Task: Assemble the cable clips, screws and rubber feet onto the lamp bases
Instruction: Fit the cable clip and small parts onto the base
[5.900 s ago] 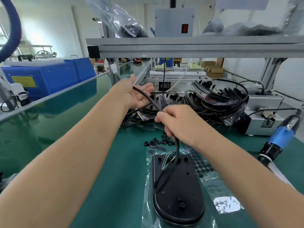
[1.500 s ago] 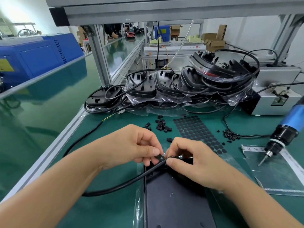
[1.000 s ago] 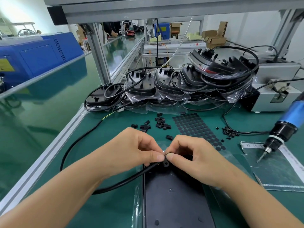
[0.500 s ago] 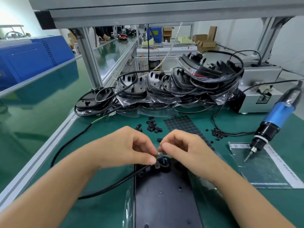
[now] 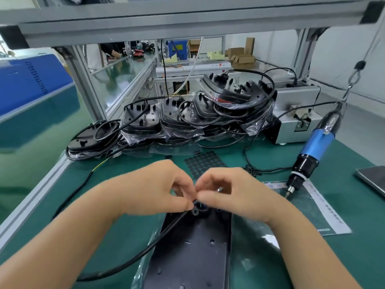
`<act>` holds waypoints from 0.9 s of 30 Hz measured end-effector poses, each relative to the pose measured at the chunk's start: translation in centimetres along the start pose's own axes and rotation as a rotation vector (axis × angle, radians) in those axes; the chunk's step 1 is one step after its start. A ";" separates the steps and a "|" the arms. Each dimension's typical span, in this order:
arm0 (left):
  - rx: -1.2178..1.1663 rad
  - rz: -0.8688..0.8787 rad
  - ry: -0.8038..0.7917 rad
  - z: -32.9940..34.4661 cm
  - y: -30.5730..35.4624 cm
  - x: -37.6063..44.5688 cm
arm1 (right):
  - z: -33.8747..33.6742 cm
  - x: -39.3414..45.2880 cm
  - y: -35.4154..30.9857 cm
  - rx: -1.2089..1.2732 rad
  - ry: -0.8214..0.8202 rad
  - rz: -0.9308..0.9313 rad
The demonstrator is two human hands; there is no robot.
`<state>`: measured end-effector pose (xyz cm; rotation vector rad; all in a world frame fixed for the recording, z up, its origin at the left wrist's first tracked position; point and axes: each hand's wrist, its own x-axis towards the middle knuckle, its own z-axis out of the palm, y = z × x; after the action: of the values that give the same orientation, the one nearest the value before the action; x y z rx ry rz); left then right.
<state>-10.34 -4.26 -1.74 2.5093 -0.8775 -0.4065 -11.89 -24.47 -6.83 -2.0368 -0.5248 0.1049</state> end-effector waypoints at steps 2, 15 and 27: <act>-0.047 0.014 0.100 1.1 -0.2 -1.0 | 0.4 -0.1 -0.1 -0.055 -0.087 -0.006; -0.017 -0.181 0.390 2.8 -1.5 -5.3 | 2.2 -0.1 -1.1 -0.117 -0.174 -0.077; -0.347 -0.171 0.347 2.8 -2.5 -5.3 | 3.8 0.2 -1.2 -0.081 -0.052 -0.146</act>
<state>-14.22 0.07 -4.76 2.2423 -0.4192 -0.1505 -13.15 -20.80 -7.73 -2.0720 -0.7183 0.0491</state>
